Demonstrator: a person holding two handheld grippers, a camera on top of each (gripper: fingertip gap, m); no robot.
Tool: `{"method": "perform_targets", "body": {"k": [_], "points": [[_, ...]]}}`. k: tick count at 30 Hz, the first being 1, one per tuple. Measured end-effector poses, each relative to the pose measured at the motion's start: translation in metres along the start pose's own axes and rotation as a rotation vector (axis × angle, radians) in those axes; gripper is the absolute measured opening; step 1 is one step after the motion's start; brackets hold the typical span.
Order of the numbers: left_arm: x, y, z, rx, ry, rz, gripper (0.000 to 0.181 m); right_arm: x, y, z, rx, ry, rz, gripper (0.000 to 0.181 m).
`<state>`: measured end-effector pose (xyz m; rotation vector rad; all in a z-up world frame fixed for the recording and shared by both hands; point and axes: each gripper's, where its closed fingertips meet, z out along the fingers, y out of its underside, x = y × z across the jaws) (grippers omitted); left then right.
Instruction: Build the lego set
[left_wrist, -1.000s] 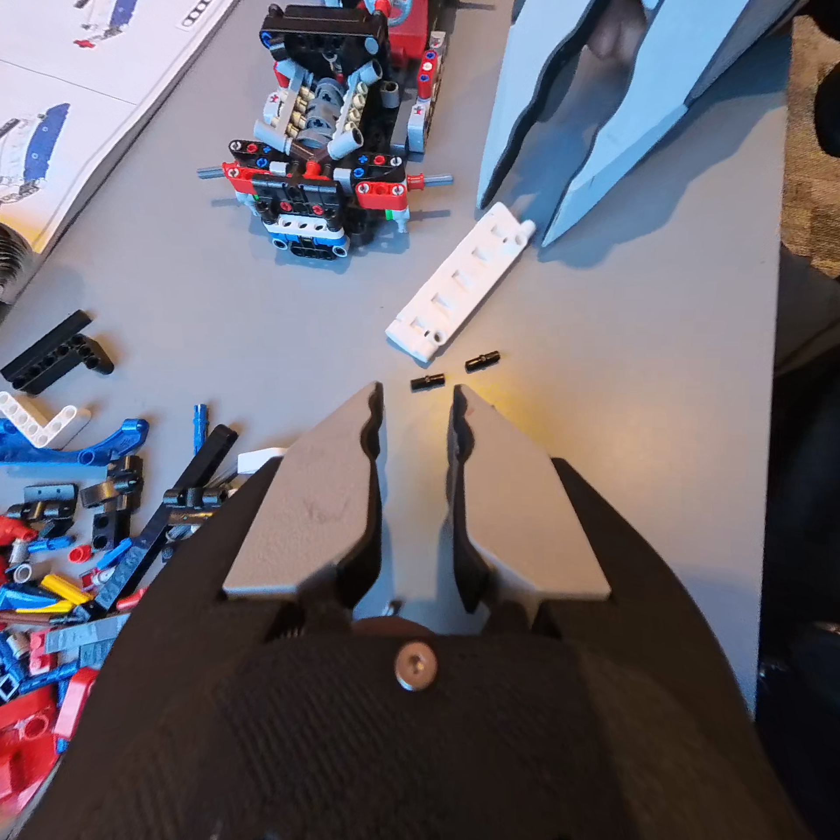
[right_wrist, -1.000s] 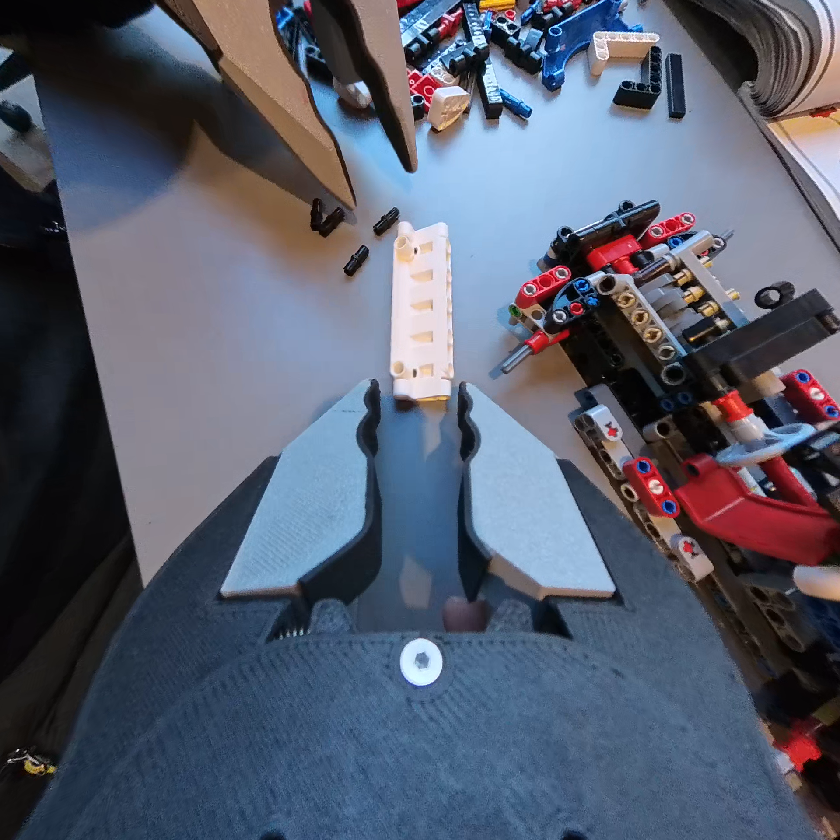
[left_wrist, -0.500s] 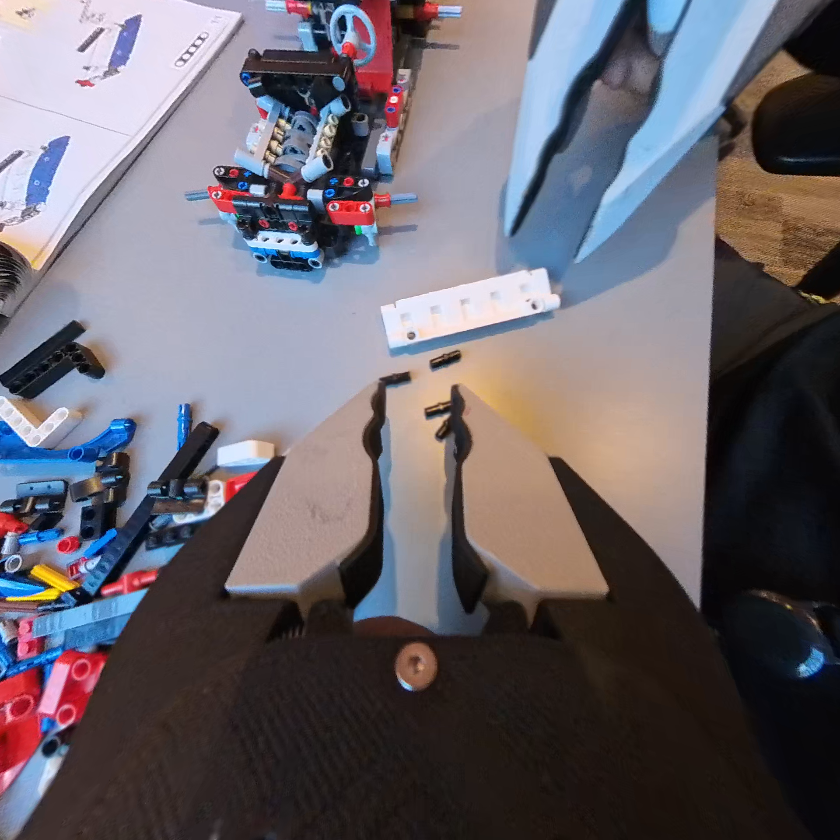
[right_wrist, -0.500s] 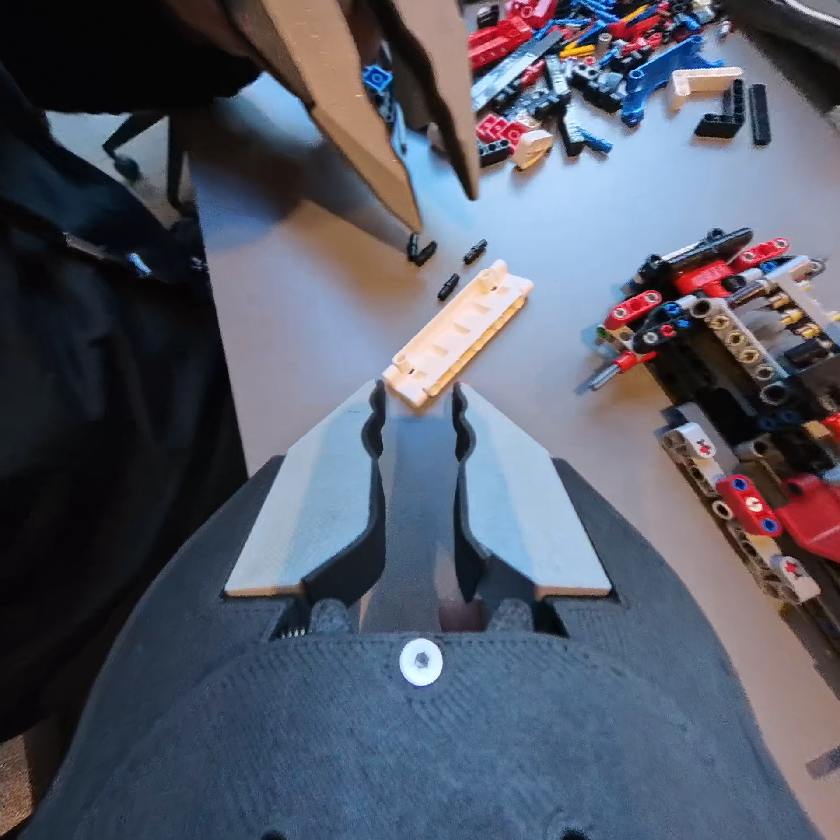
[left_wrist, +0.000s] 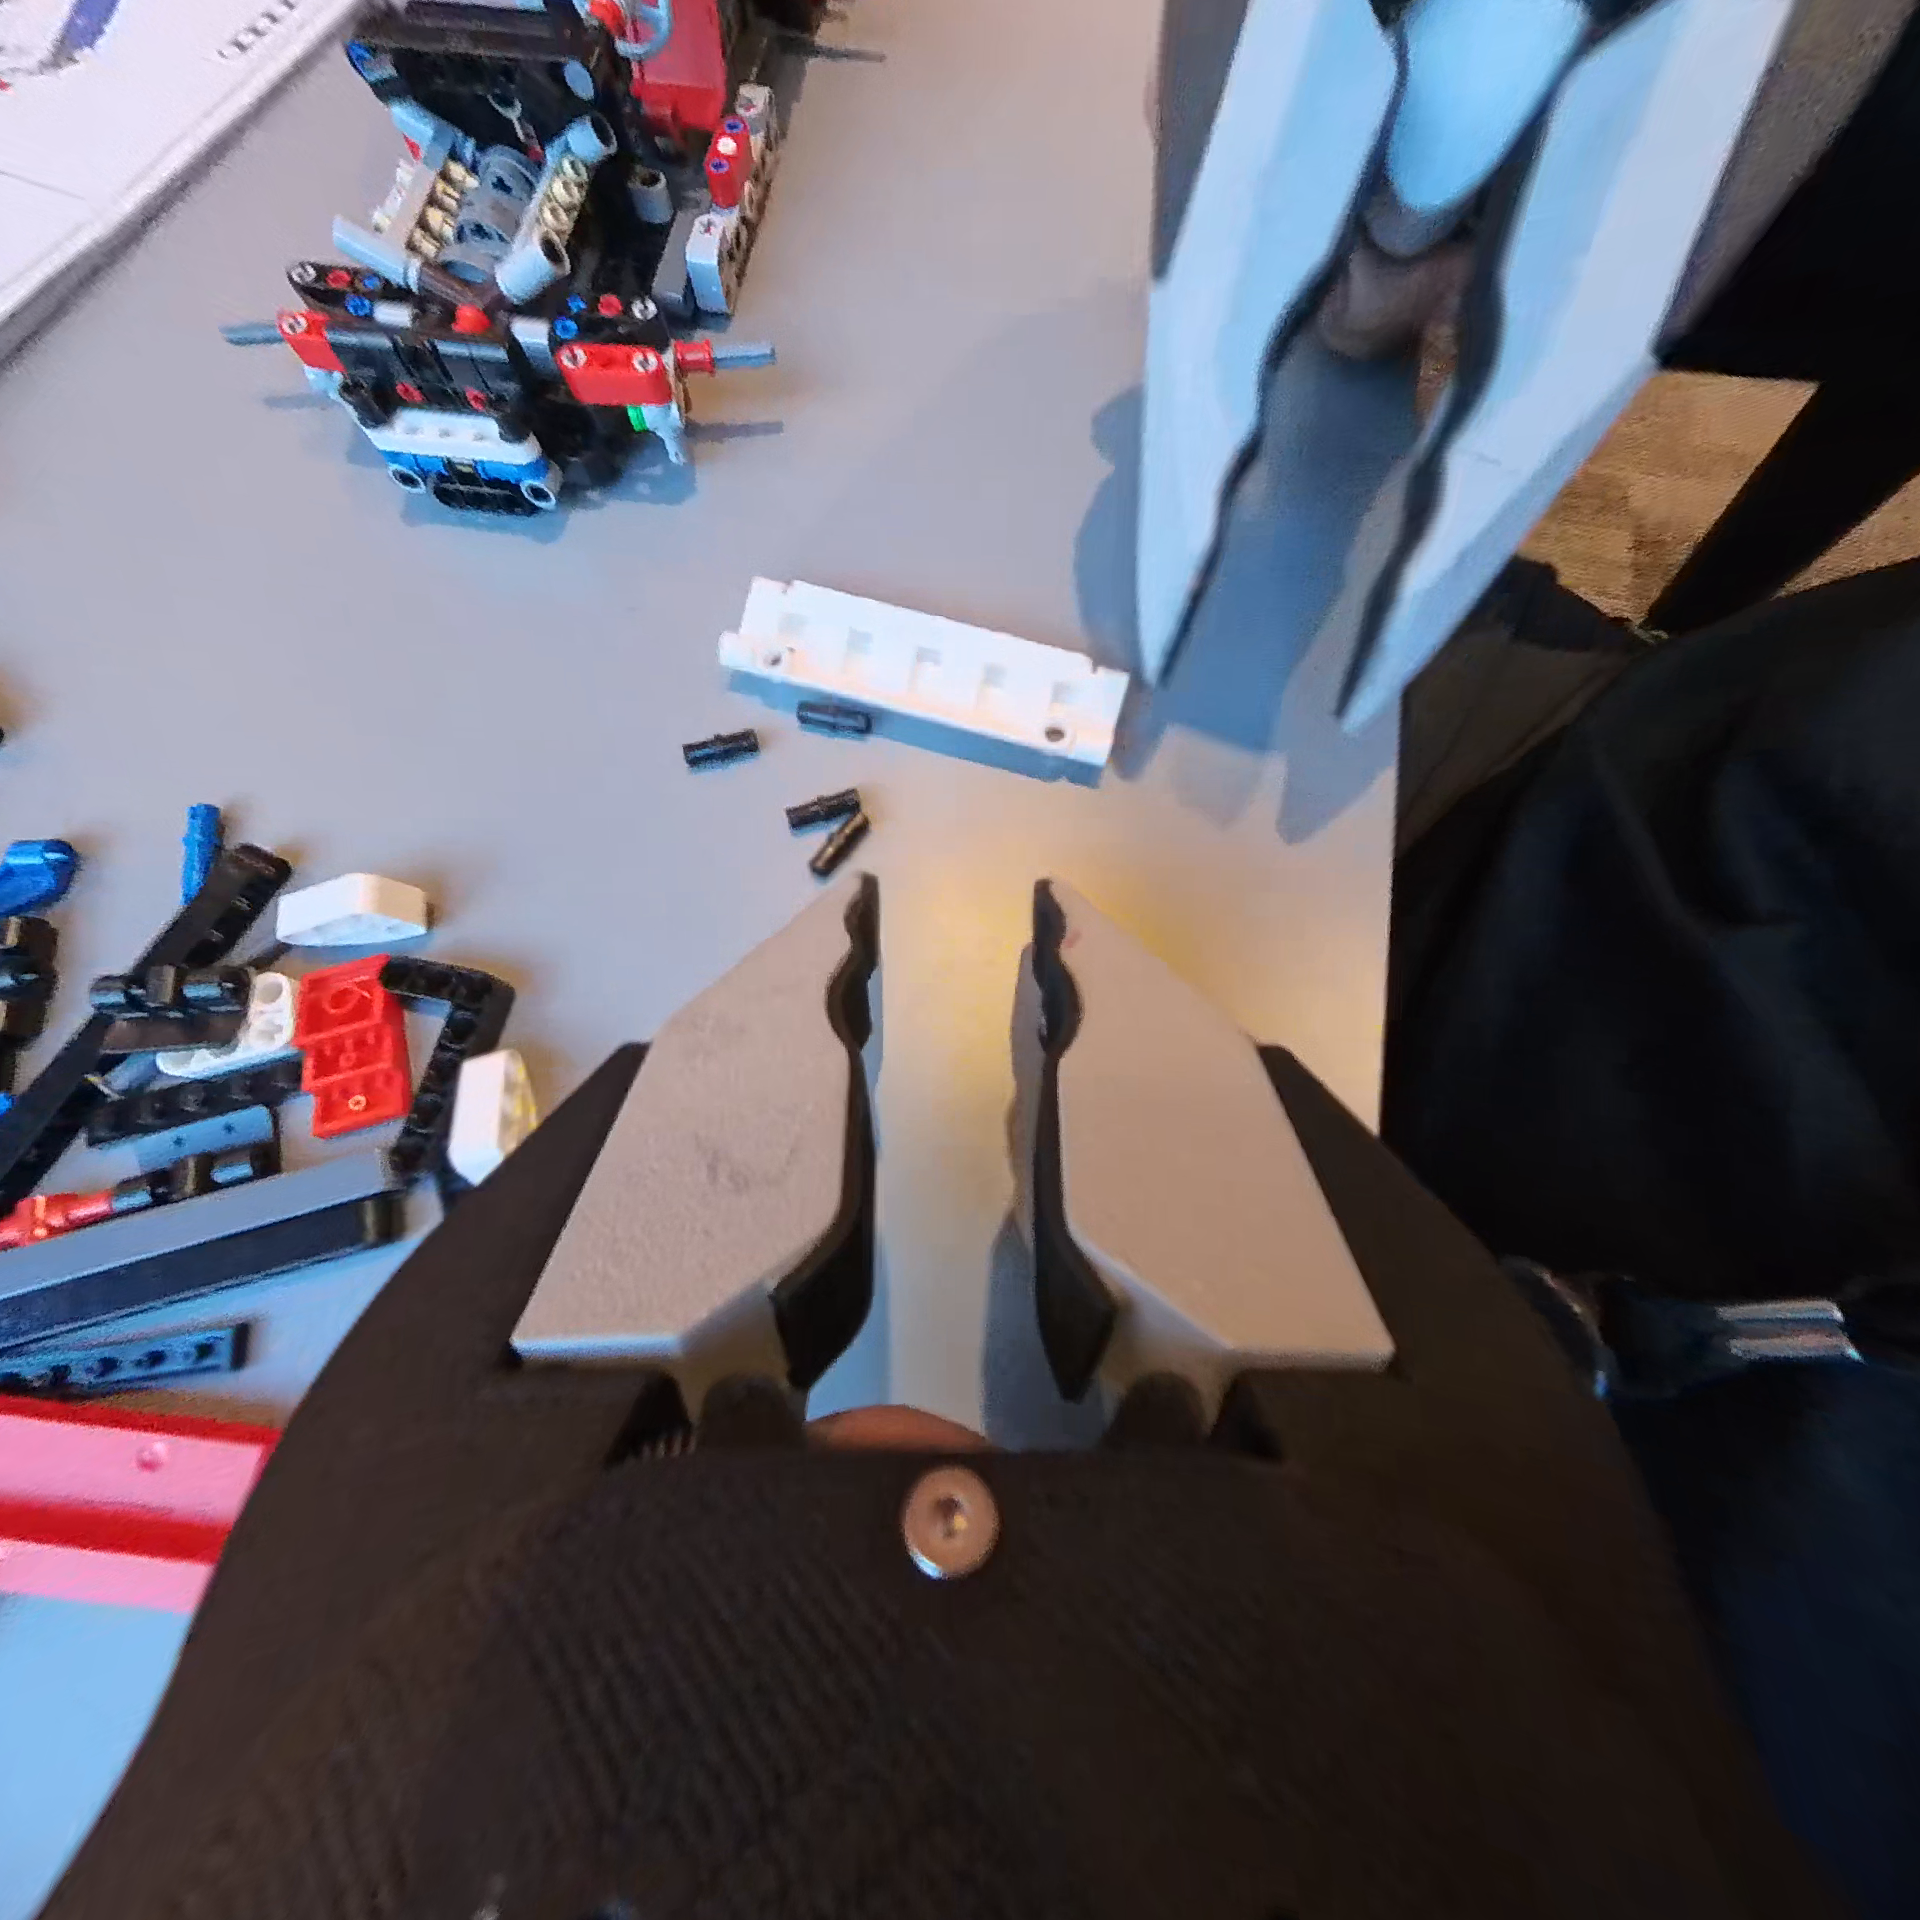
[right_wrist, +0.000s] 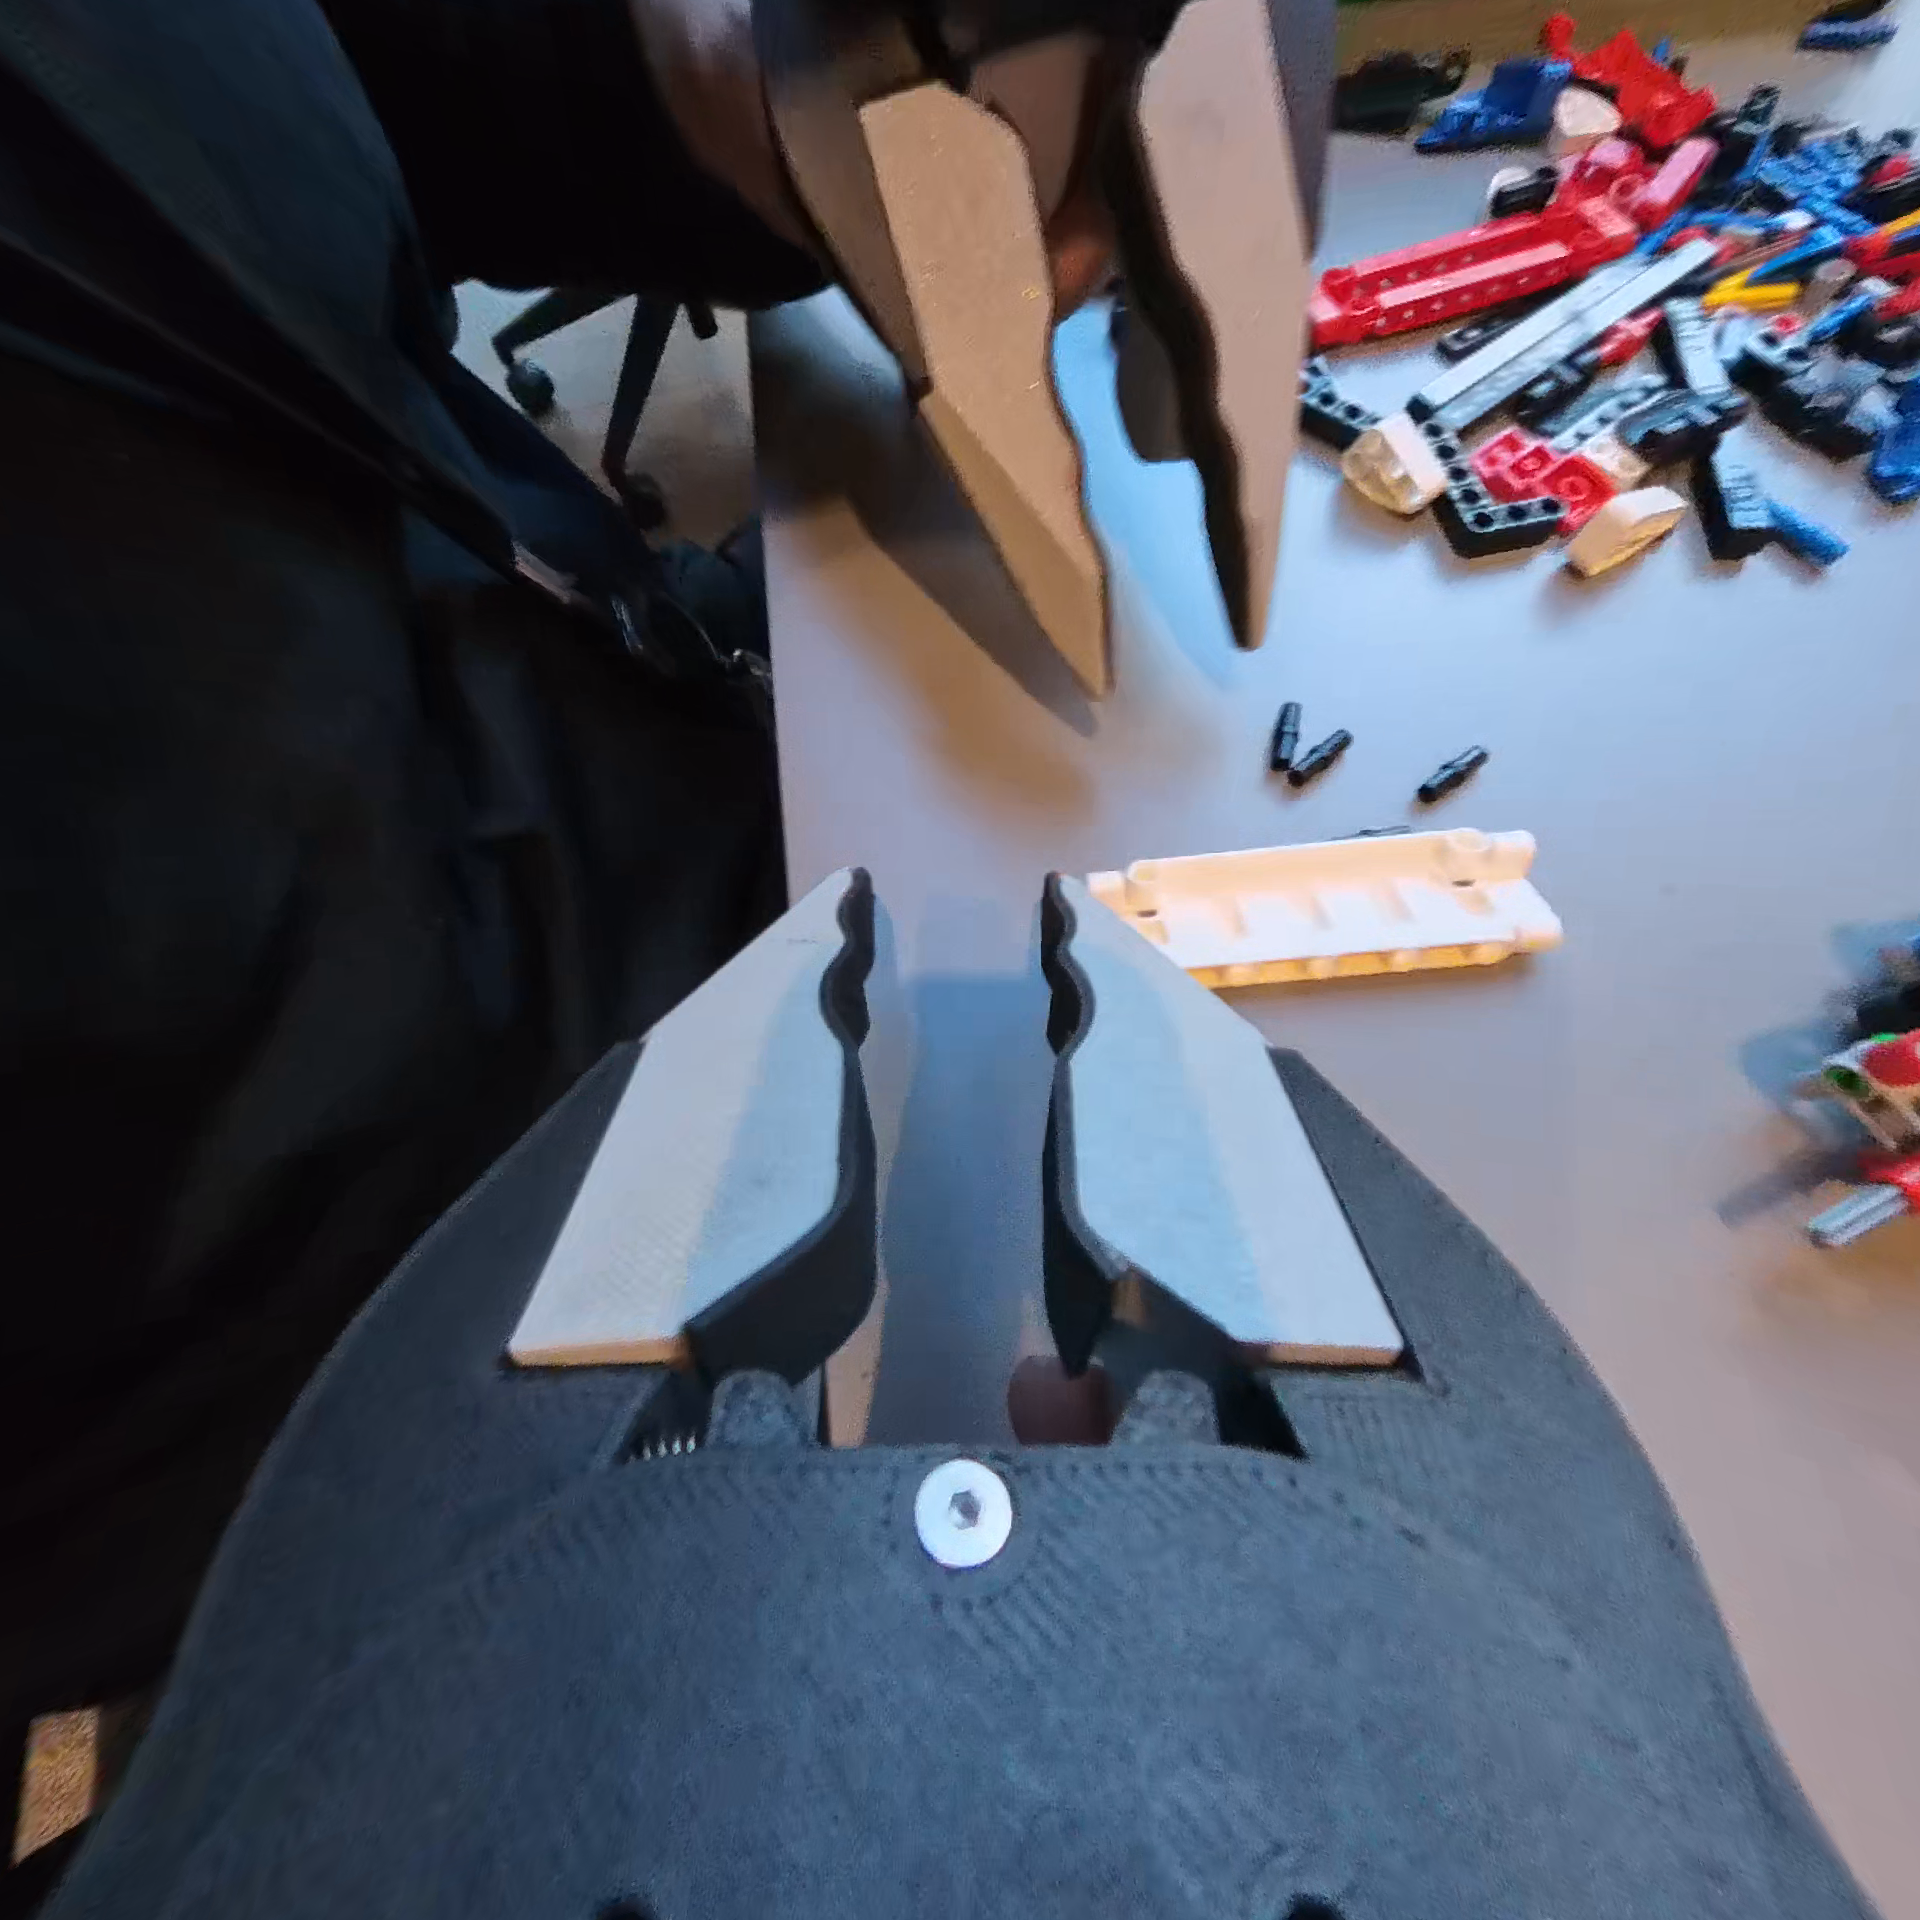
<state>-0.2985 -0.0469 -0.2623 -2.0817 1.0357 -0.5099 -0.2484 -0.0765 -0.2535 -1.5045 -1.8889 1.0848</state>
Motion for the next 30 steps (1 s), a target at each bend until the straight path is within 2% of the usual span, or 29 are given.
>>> {"method": "perform_targets", "body": {"k": [6, 11, 15, 22, 30], "points": [[0.008, 0.009, 0.001, -0.022, 0.010, 0.002, 0.027, 0.051, 0.000, -0.017, 0.010, 0.131, 0.011, 0.032], [0.008, 0.012, 0.004, -0.040, 0.024, -0.013, 0.027, 0.080, -0.004, -0.008, -0.016, 0.098, -0.005, 0.043], [0.008, 0.014, 0.005, -0.055, 0.020, -0.009, 0.027, 0.093, -0.011, 0.002, -0.024, 0.089, -0.028, 0.041], [0.012, 0.014, 0.008, -0.061, 0.029, 0.005, 0.027, 0.097, 0.013, 0.006, -0.135, 0.193, -0.001, 0.026], [0.013, 0.008, 0.010, -0.042, 0.042, -0.019, 0.028, 0.077, 0.022, -0.003, -0.133, 0.350, 0.142, 0.025]]}}
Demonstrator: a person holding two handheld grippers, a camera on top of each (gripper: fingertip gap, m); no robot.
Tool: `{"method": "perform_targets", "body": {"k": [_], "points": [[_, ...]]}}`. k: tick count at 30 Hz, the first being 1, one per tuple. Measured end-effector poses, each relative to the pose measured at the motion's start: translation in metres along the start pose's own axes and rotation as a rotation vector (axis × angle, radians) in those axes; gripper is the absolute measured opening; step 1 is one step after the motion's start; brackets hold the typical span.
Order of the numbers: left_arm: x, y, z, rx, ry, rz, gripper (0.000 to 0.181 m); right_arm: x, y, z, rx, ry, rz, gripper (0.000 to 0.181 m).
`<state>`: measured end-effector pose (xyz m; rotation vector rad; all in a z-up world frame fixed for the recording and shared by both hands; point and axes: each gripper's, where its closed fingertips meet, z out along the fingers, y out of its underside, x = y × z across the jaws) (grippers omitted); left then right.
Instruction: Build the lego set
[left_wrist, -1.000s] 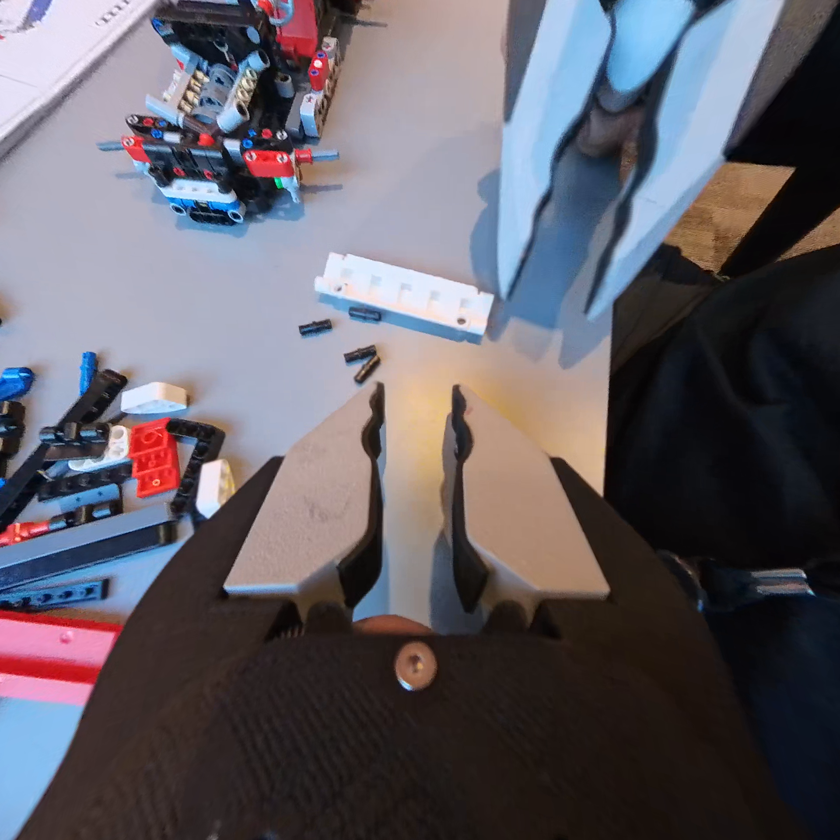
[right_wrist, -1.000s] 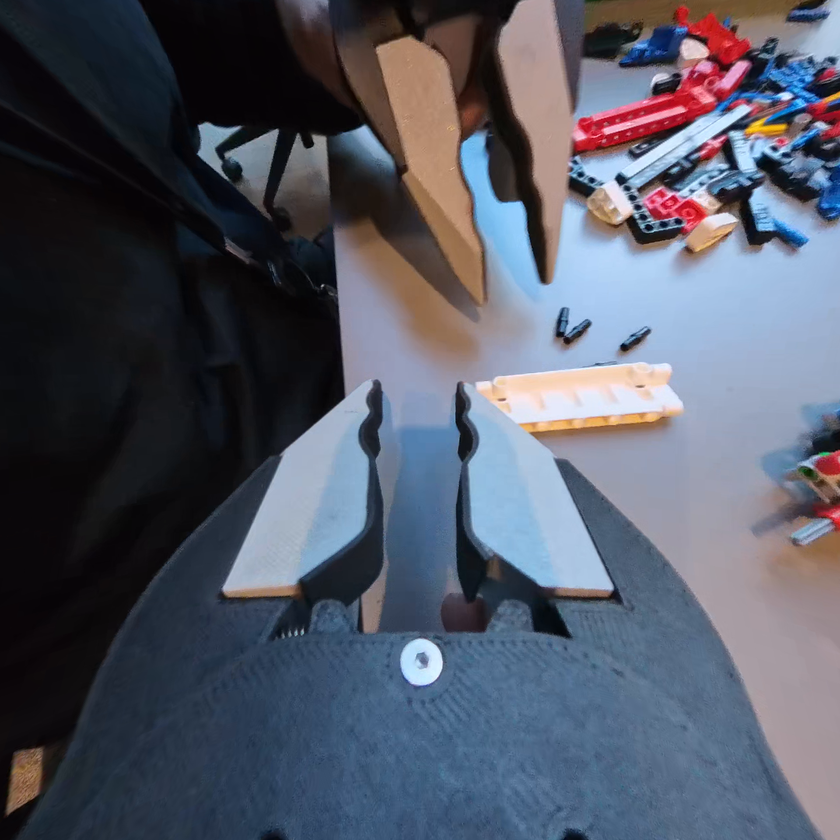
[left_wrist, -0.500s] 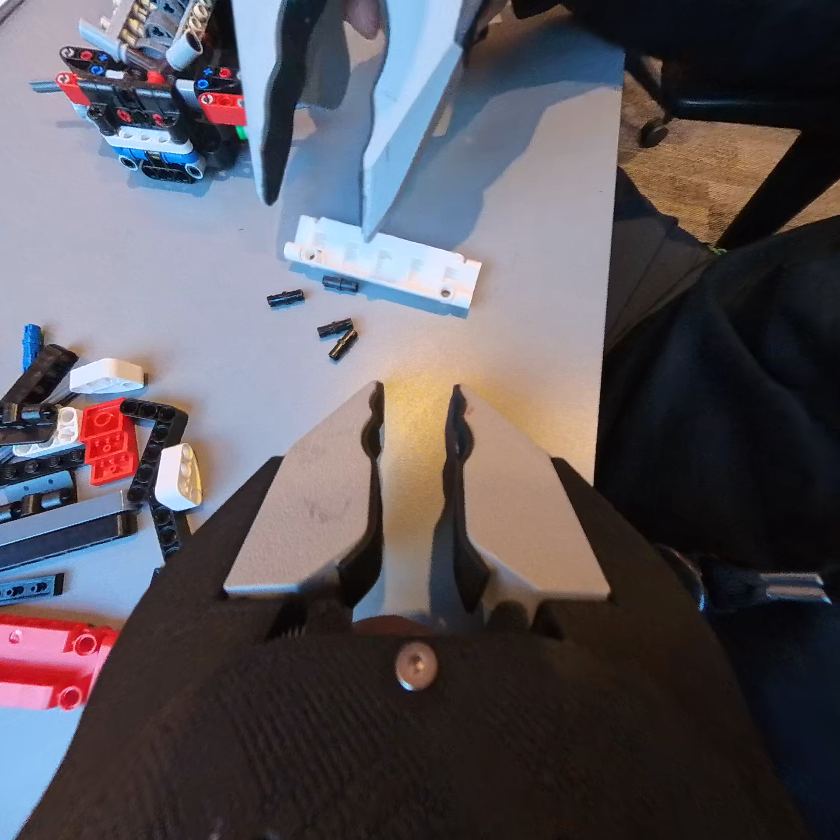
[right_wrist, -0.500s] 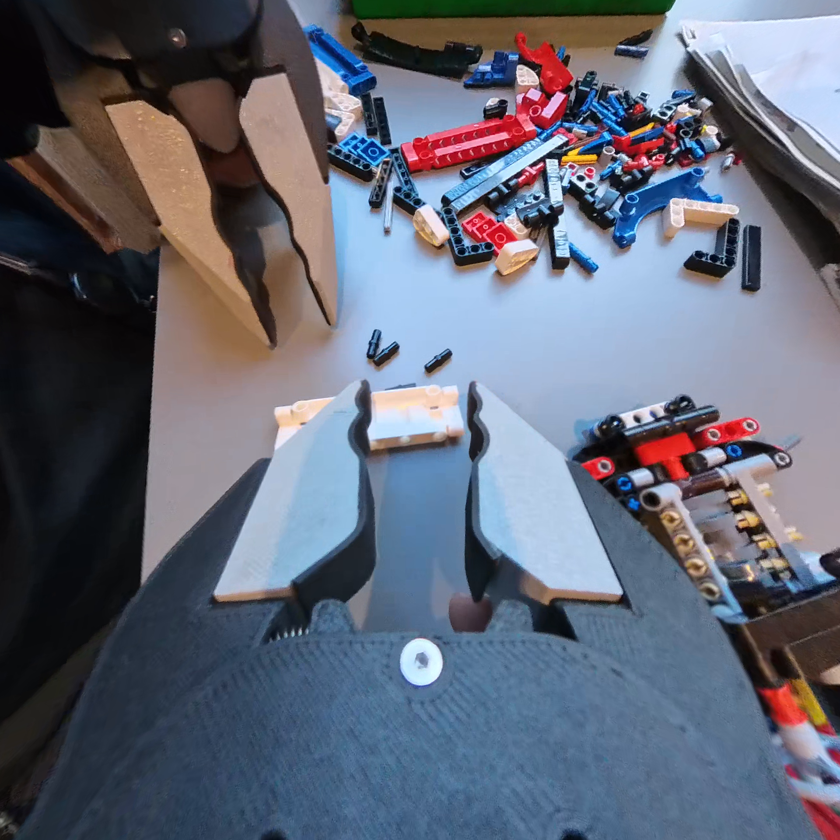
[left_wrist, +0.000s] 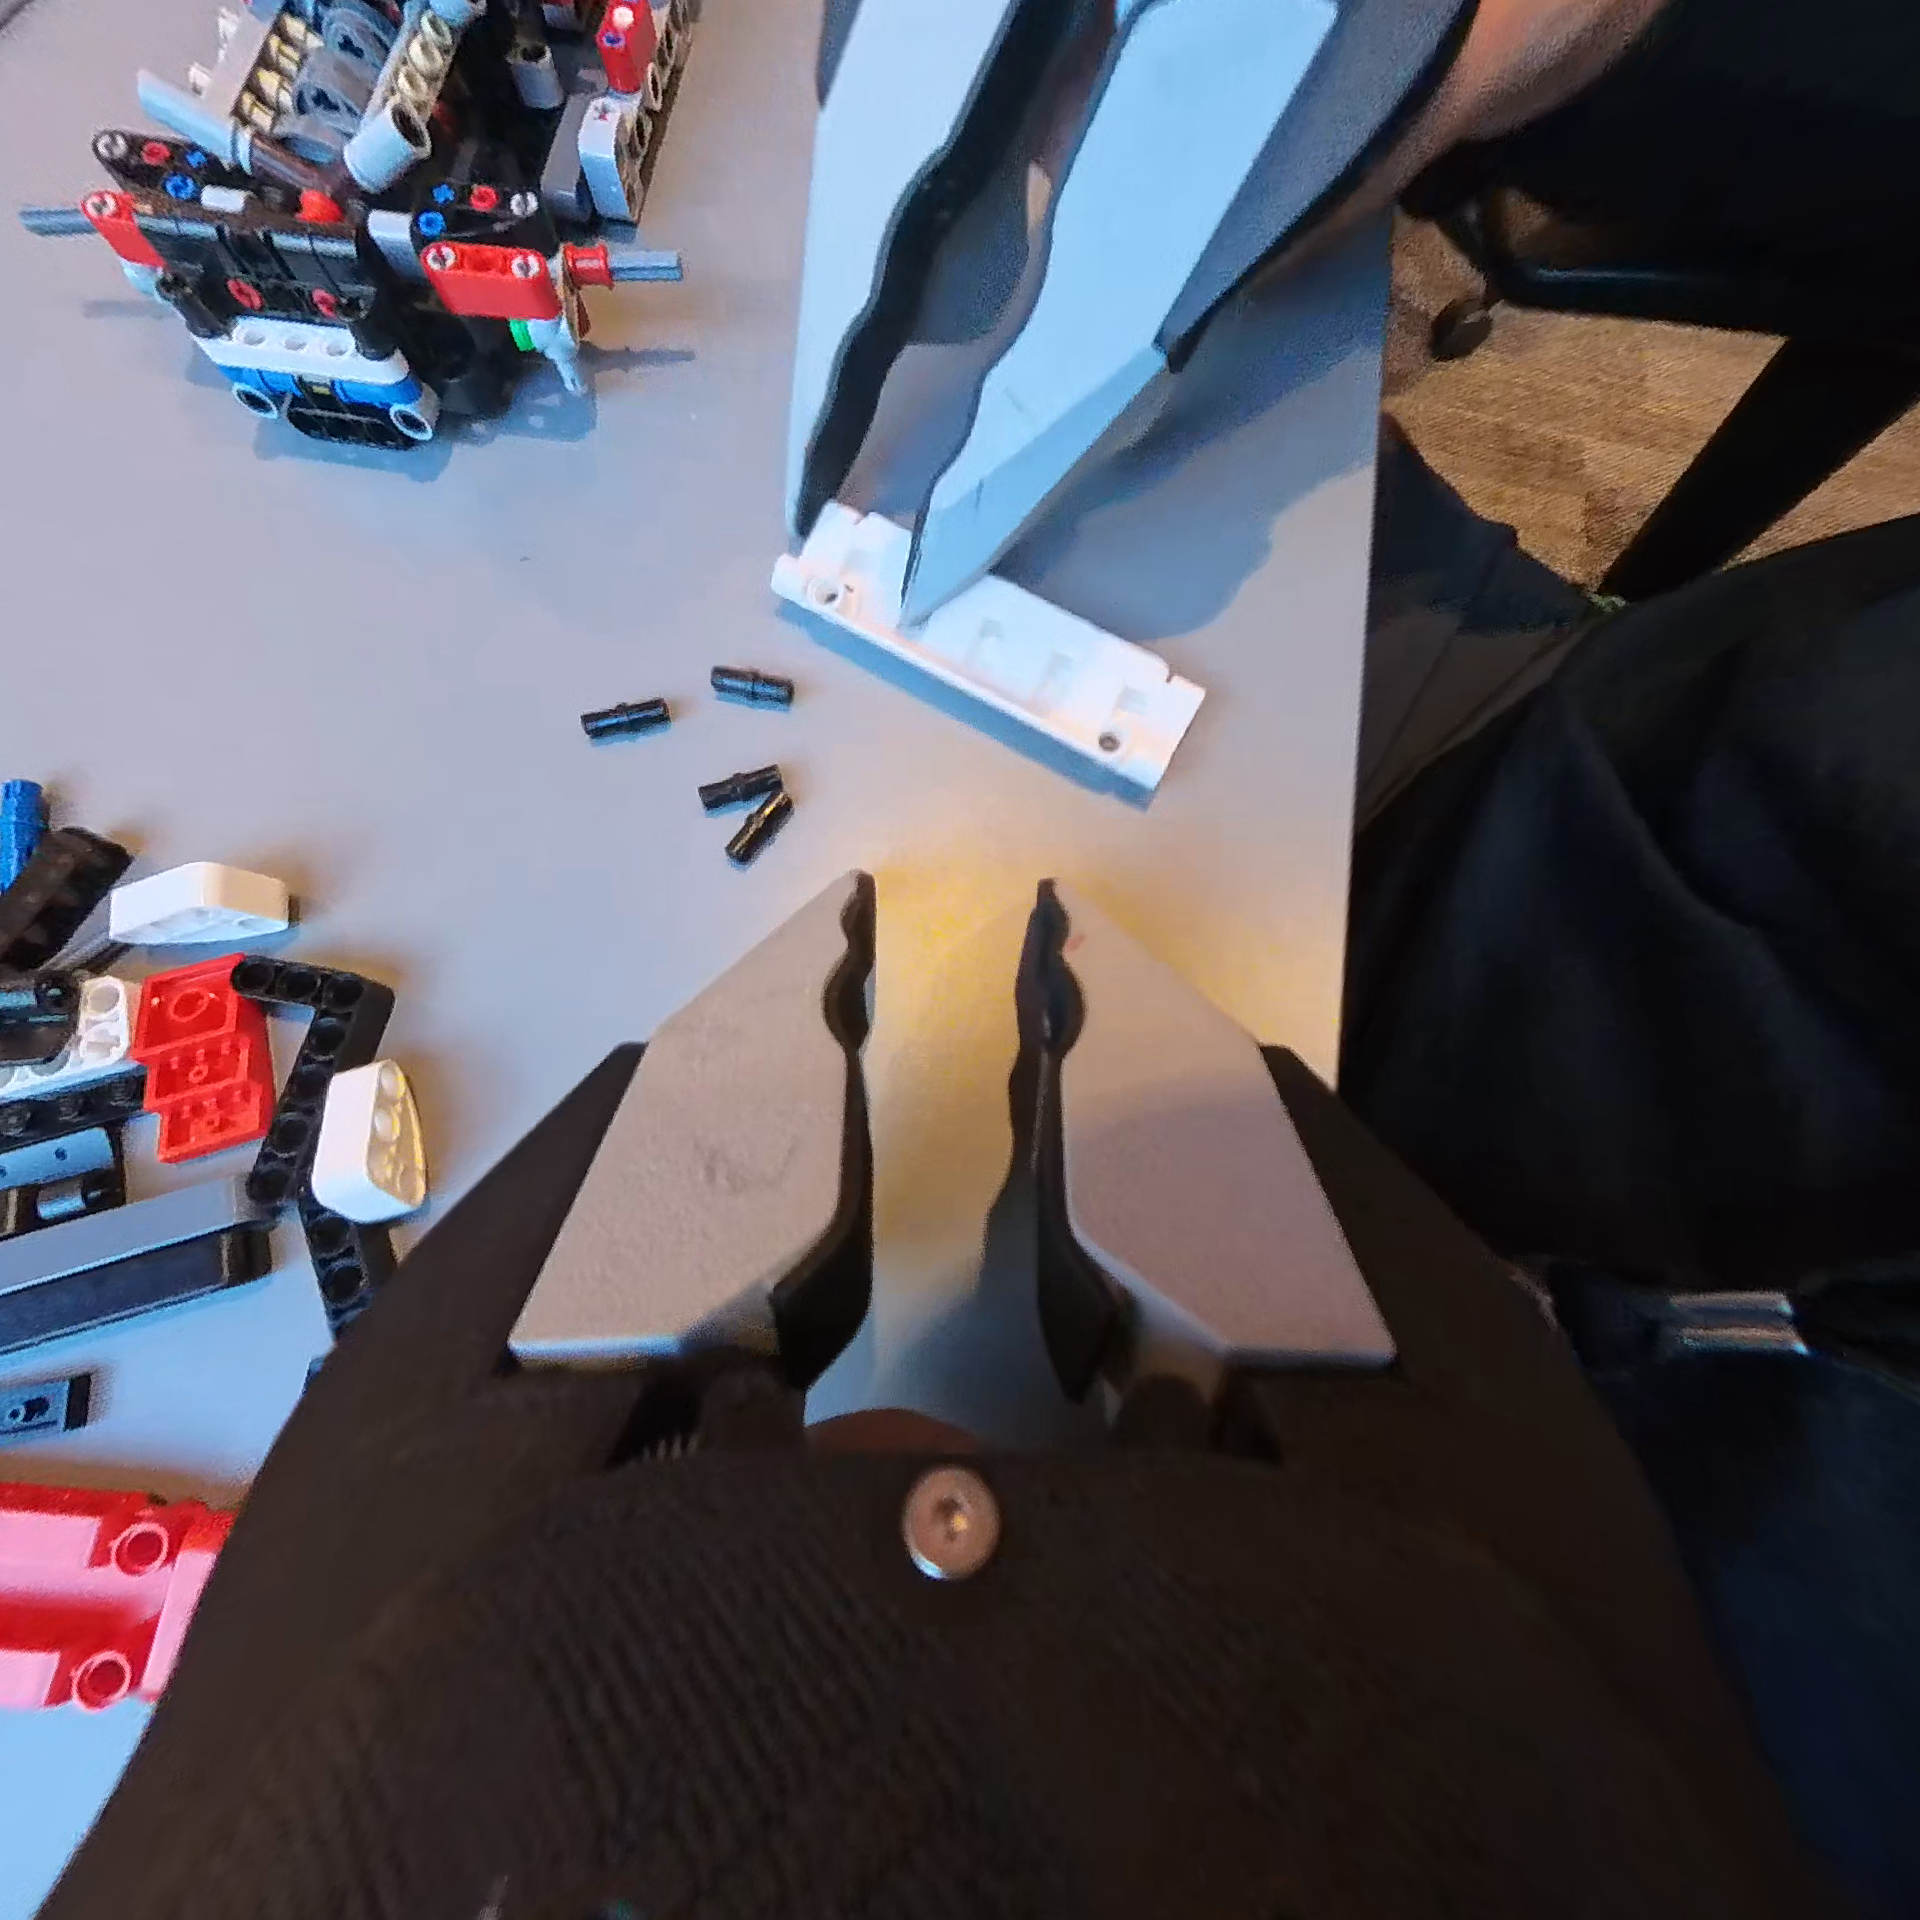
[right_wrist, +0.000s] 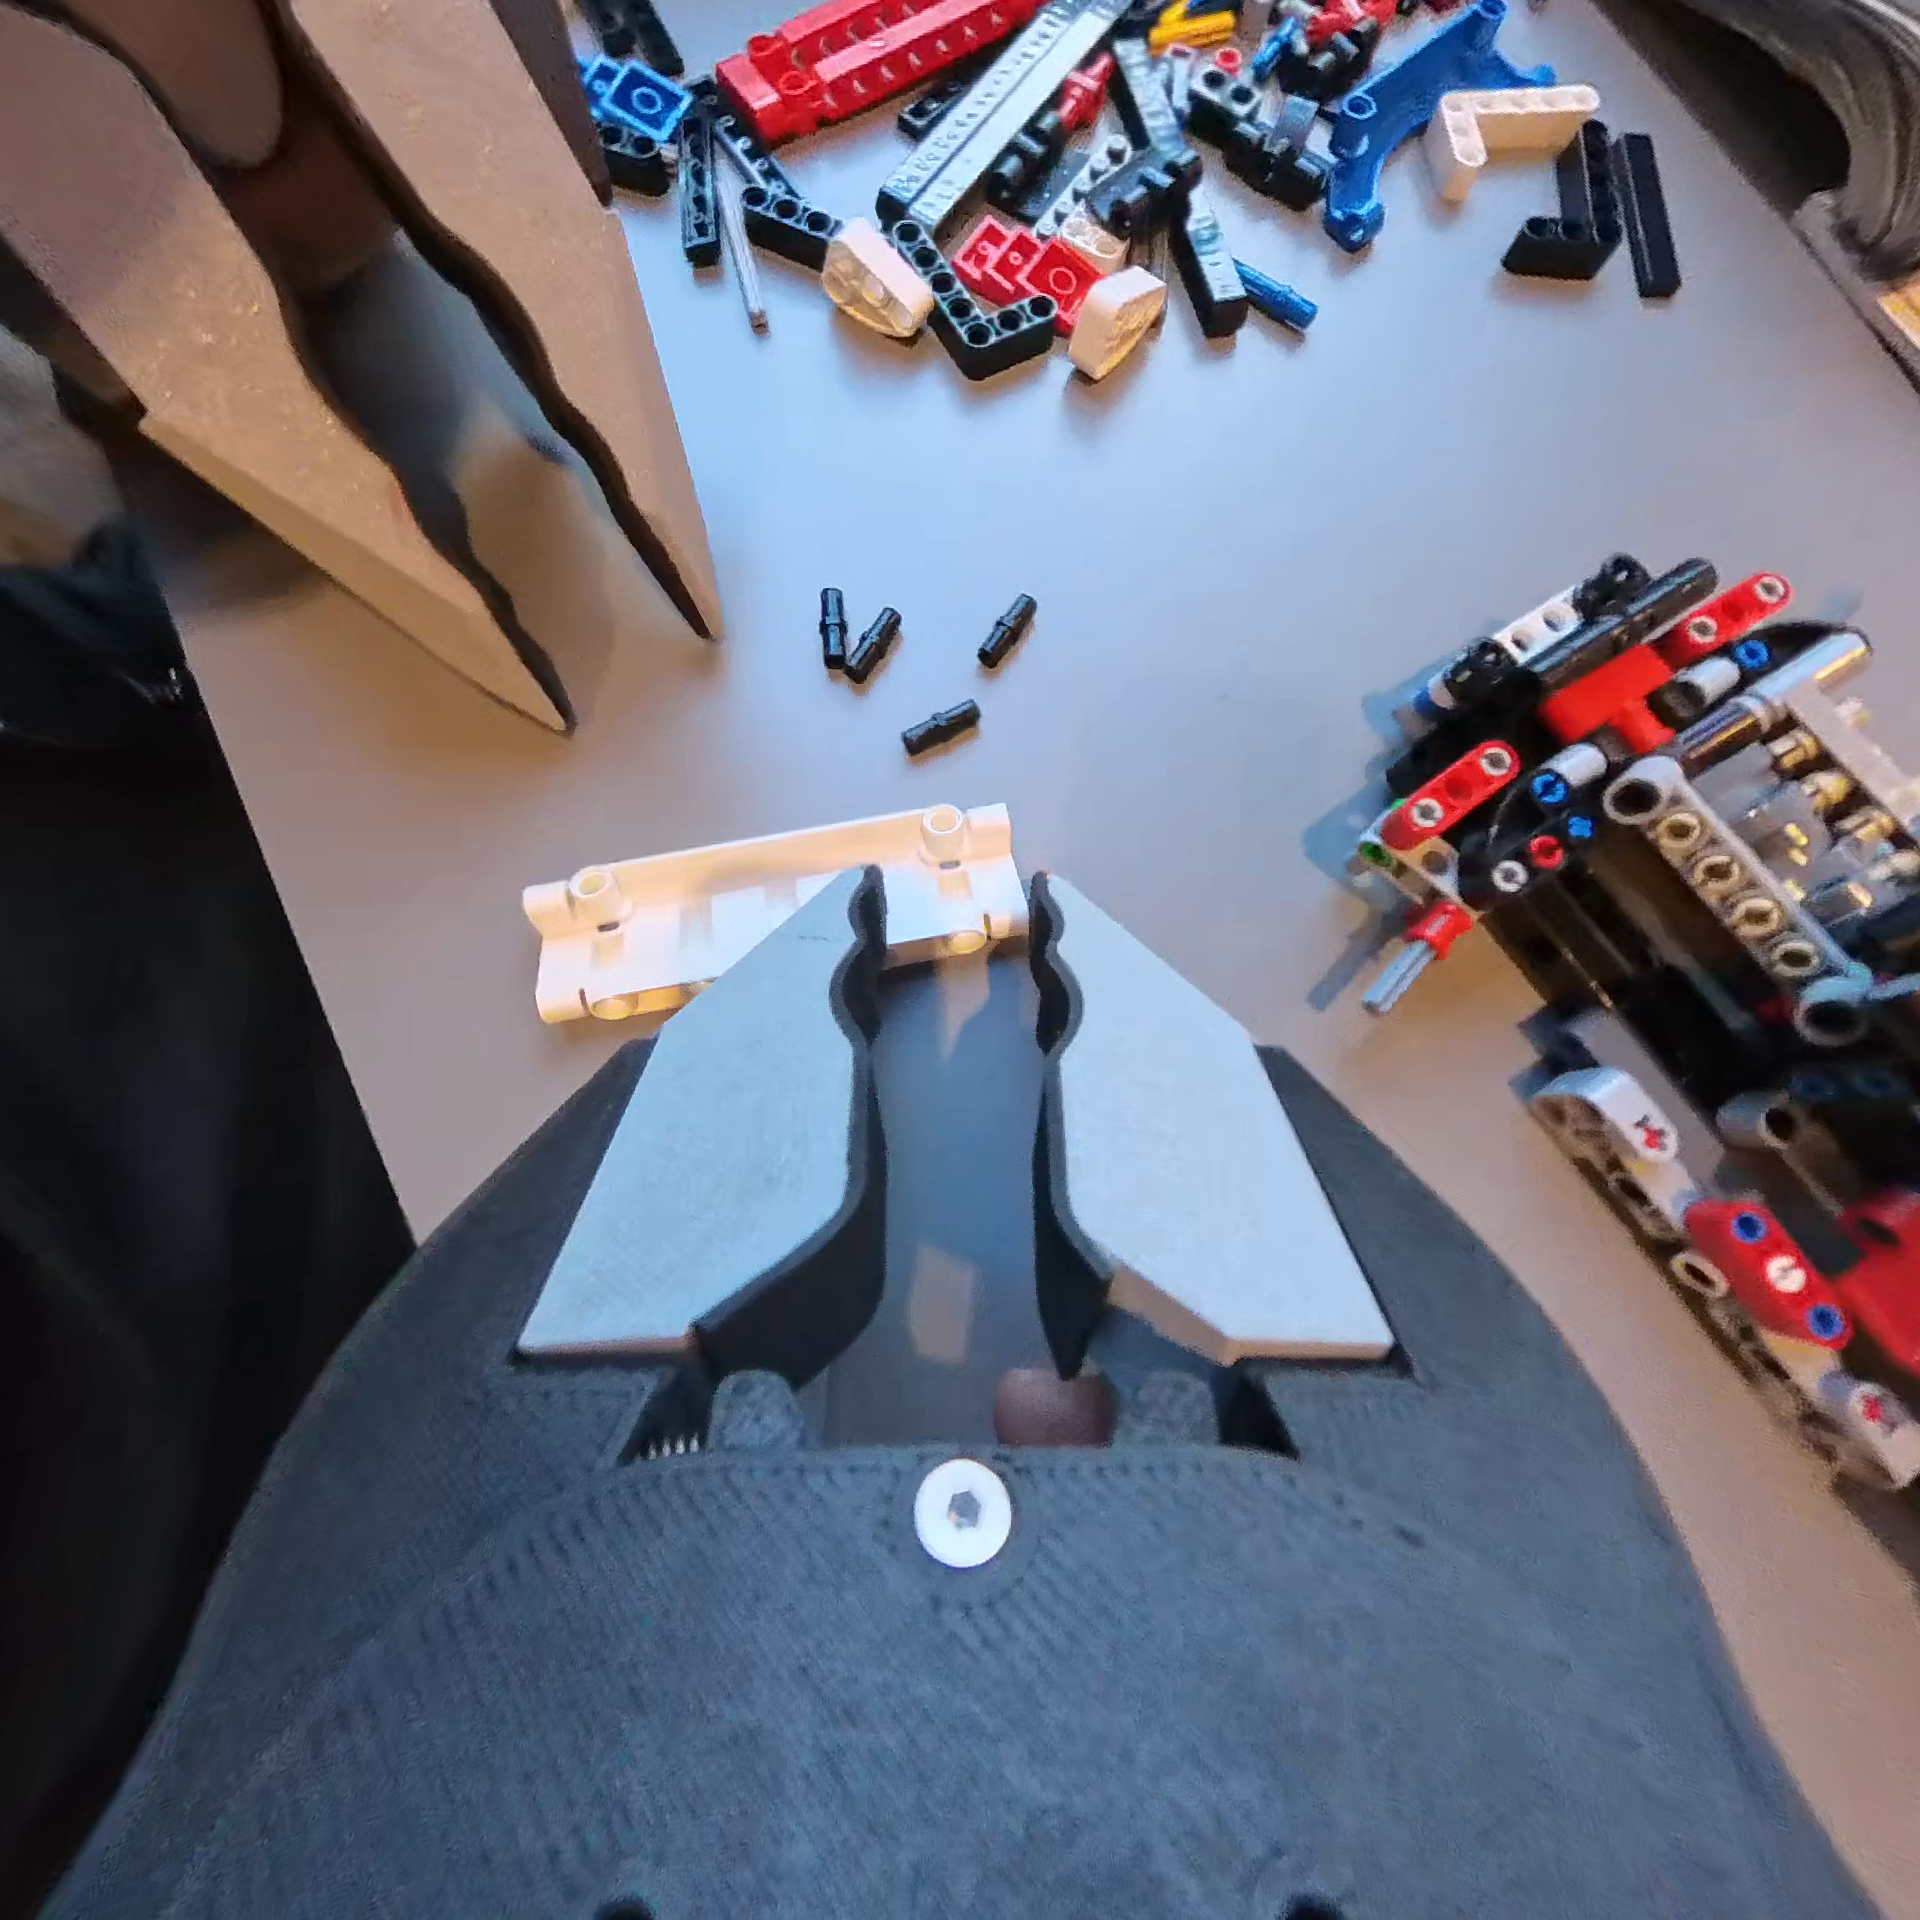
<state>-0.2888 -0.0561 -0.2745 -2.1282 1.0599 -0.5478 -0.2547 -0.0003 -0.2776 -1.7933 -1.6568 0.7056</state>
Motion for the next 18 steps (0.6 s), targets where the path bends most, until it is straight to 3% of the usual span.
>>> {"method": "perform_targets", "body": {"k": [10, 18], "points": [[0.006, -0.014, 0.005, 0.048, 0.029, -0.064, 0.035, -0.022, -0.012, 0.012, 0.015, 0.079, 0.156, 0.025], [-0.001, -0.004, 0.008, -0.020, -0.003, -0.014, 0.012, -0.026, -0.016, 0.004, 0.026, 0.032, 0.145, 0.024]]}}
